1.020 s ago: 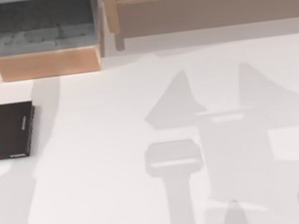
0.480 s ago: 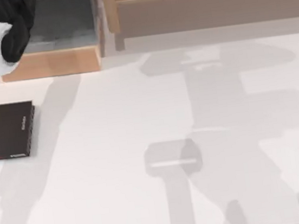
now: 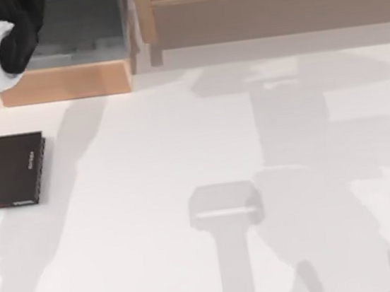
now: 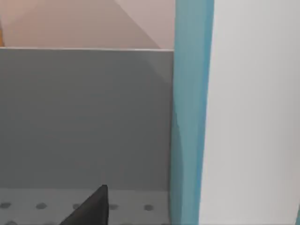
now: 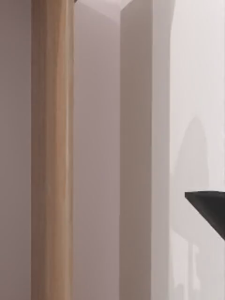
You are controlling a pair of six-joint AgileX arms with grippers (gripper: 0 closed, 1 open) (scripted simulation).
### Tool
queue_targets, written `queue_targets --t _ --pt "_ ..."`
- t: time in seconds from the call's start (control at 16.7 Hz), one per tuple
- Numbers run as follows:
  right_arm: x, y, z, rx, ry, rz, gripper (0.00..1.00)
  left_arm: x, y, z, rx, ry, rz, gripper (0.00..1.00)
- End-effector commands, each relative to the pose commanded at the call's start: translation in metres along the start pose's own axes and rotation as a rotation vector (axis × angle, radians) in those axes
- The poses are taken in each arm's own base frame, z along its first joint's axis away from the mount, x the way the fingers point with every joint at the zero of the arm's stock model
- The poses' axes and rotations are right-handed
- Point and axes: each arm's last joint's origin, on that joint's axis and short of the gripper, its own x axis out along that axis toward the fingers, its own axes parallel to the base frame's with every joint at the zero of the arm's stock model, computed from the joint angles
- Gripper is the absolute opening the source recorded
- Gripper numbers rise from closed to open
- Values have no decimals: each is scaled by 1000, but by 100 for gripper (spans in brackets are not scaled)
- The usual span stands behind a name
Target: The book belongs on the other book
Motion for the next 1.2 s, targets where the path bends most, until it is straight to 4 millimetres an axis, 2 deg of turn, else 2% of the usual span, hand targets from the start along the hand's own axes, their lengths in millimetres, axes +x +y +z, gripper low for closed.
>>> queue_targets --t 0.36,0.66,0.9,1.2 --pt "0 0 0 0 0 0 100 8 5 1 -1 -2 0 100" --pt "0 0 0 0 0 0 100 31 1 -10 -2 -4 0 100" --pt "0 0 0 0 0 0 100 31 1 -10 -2 -3 0 100" --pt "0 0 0 0 0 0 100 31 1 -10 -2 -3 0 62"
